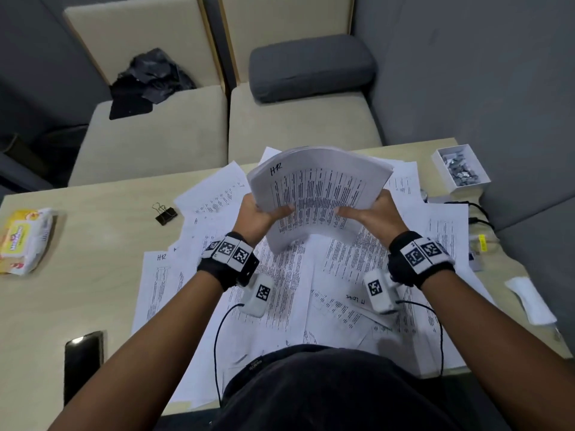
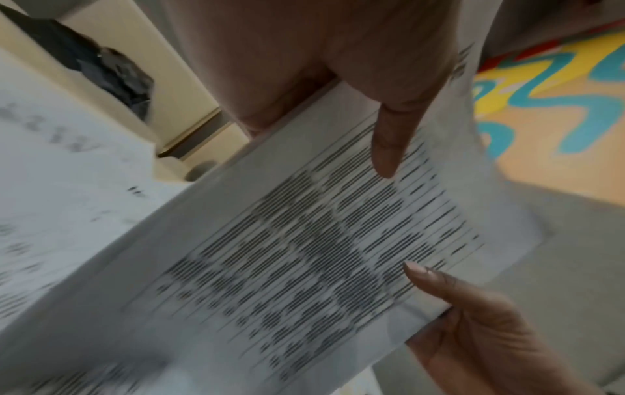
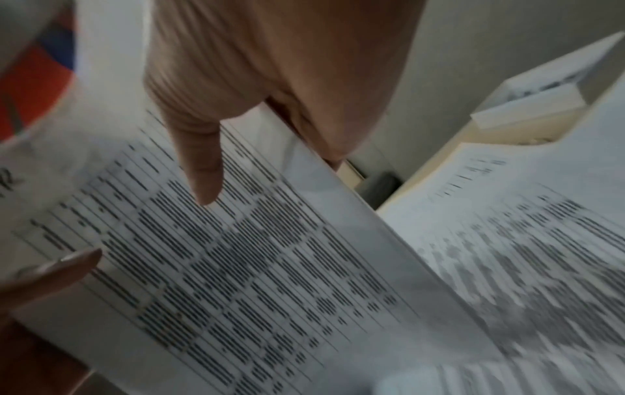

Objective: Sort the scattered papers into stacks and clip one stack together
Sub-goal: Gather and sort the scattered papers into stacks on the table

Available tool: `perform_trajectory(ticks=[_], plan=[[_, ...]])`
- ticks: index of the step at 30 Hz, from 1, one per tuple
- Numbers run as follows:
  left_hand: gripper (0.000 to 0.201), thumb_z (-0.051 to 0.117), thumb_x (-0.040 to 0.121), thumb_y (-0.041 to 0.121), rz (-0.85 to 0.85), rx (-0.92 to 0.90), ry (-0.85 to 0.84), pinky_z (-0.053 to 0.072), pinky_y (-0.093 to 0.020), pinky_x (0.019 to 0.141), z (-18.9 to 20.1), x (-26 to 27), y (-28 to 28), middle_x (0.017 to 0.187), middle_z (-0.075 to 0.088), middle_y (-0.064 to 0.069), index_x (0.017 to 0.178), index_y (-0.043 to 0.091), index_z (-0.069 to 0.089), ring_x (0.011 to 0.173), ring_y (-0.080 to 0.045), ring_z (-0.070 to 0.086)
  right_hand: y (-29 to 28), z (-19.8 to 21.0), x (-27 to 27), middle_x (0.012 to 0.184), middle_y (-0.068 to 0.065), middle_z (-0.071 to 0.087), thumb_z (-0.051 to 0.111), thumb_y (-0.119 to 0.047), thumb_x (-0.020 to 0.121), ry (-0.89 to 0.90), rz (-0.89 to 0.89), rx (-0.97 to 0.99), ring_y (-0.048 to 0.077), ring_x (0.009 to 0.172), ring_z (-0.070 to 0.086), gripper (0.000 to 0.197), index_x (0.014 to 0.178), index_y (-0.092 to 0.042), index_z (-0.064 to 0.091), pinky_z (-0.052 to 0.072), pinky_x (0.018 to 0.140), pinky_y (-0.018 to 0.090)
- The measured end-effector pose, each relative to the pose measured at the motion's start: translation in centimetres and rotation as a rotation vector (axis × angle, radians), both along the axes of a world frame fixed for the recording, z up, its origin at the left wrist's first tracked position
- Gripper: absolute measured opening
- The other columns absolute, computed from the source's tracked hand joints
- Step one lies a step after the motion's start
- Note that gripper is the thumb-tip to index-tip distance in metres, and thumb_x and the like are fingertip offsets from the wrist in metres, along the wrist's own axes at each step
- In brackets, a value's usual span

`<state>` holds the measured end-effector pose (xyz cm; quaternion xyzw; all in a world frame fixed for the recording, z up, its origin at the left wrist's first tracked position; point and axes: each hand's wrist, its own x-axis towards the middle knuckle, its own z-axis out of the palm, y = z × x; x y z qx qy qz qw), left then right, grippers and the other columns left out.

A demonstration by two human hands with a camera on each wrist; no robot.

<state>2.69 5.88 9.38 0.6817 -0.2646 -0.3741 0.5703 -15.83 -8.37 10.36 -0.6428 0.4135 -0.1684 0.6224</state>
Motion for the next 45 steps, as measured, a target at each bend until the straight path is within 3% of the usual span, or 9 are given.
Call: perform_trajectory(ticks=[8,15,19,23,25,28,31,38,45], plan=[[0.02,0.069,0.089,0.018,0.05,0.057,-0.14,0.055,-0.051,0.09,-1.1,0.9,-0.9,0.109,0.07,-0.014,0.107,0.015,0.065,0.1,-0.027,0.067,-1.1,1.4,2.8,0.103,0.0,0.066,0.083,-0.011,0.076,0.052,-0.086,-0.04,0.005,0.089,0.063,0.038,0.103,-0.016,0.057,0.056,0.088,0.03],[0.024,0.065,0.092,0.018,-0.151,0.202,-0.61,0.038,-0.026,0.053,2.9,2.5,-2.3,0.064,0.056,-0.009,0.074,0.003,0.065,0.049,-0.015,0.045,-4.7,10.3,3.0,0.143,-0.011,0.052,0.086,-0.031,0.07,0.077,0.255,-0.971,0.006,0.13,0.048,0.079,0.14,-0.028,0.049,0.037,0.111,0.028],[0.022,0.065,0.091,0.02,-0.35,0.143,-0.836,0.037,-0.03,0.054,5.9,2.4,-4.8,0.059,0.059,-0.001,0.07,0.013,0.063,0.053,-0.021,0.049,-5.4,10.7,4.9,0.094,0.006,0.075,0.078,-0.032,0.081,0.353,0.582,-1.008,0.026,0.096,0.069,0.027,0.103,-0.018,0.074,0.051,0.078,0.034],[0.012,0.072,0.084,0.021,-0.243,0.182,-0.719,0.055,-0.03,0.067,5.4,6.7,-4.0,0.078,0.073,-0.003,0.091,0.012,0.076,0.065,-0.004,0.067,-7.5,9.9,2.6,0.065,0.008,0.062,0.08,-0.027,0.08,0.247,0.313,-0.866,0.003,0.061,0.06,0.032,0.087,0.004,0.073,0.041,0.054,0.018],[0.016,0.077,0.081,0.018,-0.107,0.212,-0.617,0.053,-0.022,0.067,4.3,9.2,-2.1,0.075,0.067,-0.002,0.093,0.007,0.073,0.058,0.008,0.059,-8.7,9.7,0.2,0.084,0.011,0.071,0.08,-0.043,0.072,0.116,0.189,-0.681,-0.003,0.072,0.062,0.044,0.097,-0.006,0.074,0.053,0.071,0.02],[0.024,0.083,0.073,0.013,0.082,0.098,-0.159,0.052,-0.034,0.074,3.0,10.4,0.5,0.08,0.065,-0.007,0.092,0.011,0.069,0.072,-0.014,0.064,-9.0,8.7,-1.9,0.106,0.006,0.072,0.088,-0.042,0.063,-0.06,0.055,-0.441,0.019,0.101,0.069,0.043,0.099,-0.026,0.069,0.055,0.094,0.04],[0.044,0.087,0.065,0.015,0.065,-0.031,0.117,0.055,-0.033,0.071,2.5,9.3,0.5,0.086,0.071,-0.005,0.1,0.003,0.062,0.077,-0.02,0.069,-8.5,6.6,-2.0,0.118,0.012,0.069,0.093,-0.045,0.056,-0.185,0.018,-0.289,0.026,0.111,0.067,0.082,0.119,-0.006,0.06,0.055,0.095,0.045],[0.041,0.071,0.078,-0.006,0.089,-0.205,0.08,0.053,-0.05,0.094,3.5,7.6,-0.6,0.121,0.064,-0.026,0.117,0.0,0.061,0.107,-0.036,0.064,-6.0,4.3,-2.2,0.1,-0.013,0.073,0.083,-0.019,0.06,-0.233,-0.018,-0.129,0.004,0.101,0.068,0.044,0.098,-0.026,0.062,0.057,0.081,0.022],[0.053,0.084,0.054,0.014,0.121,0.072,0.195,0.054,-0.05,0.088,-4.0,3.7,4.0,0.1,0.075,-0.009,0.105,0.005,0.07,0.093,-0.028,0.07,-2.6,-6.7,-5.3,0.128,0.008,0.061,0.094,-0.049,0.044,0.158,-0.018,0.08,0.029,0.119,0.059,0.103,0.129,-0.01,0.052,0.048,0.102,0.052]])
